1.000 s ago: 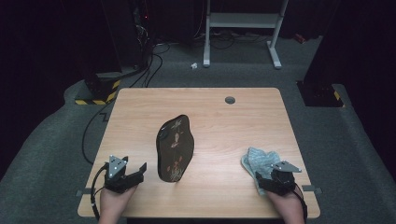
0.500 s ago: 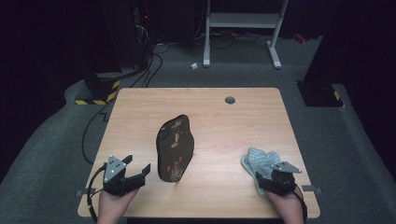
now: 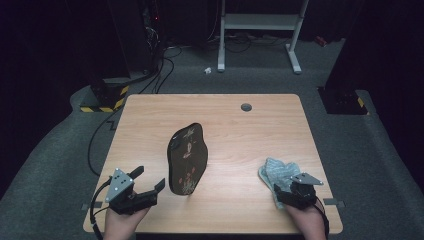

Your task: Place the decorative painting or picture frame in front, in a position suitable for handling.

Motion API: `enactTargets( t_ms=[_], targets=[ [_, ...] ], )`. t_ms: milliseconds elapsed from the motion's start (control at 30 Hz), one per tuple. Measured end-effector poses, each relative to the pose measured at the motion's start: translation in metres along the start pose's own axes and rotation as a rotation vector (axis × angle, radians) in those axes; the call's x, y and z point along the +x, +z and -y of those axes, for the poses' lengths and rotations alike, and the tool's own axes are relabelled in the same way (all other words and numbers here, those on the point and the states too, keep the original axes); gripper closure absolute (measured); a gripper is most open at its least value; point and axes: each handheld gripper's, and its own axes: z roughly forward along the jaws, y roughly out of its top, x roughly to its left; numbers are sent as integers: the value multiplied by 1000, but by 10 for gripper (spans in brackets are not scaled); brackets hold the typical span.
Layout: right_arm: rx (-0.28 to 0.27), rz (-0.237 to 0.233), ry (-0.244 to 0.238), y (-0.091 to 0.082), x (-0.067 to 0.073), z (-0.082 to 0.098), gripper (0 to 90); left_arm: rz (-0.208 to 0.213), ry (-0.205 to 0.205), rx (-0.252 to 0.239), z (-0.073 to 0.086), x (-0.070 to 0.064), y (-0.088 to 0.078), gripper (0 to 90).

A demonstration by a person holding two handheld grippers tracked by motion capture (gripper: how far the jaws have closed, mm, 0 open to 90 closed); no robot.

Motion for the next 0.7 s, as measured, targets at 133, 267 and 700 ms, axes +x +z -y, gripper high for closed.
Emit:
enactTargets(
  t_ms=[133,267,700],
  targets=[
    [0,0,0,0,0,0,200,52,34,-21,-1,-16,1,140],
    [0,0,0,0,0,0,200,74,74,-10,0,-29,8,125],
    [0,0,-1,0,0,0,200,91,53,74,20,-36,35,30]
  ],
)
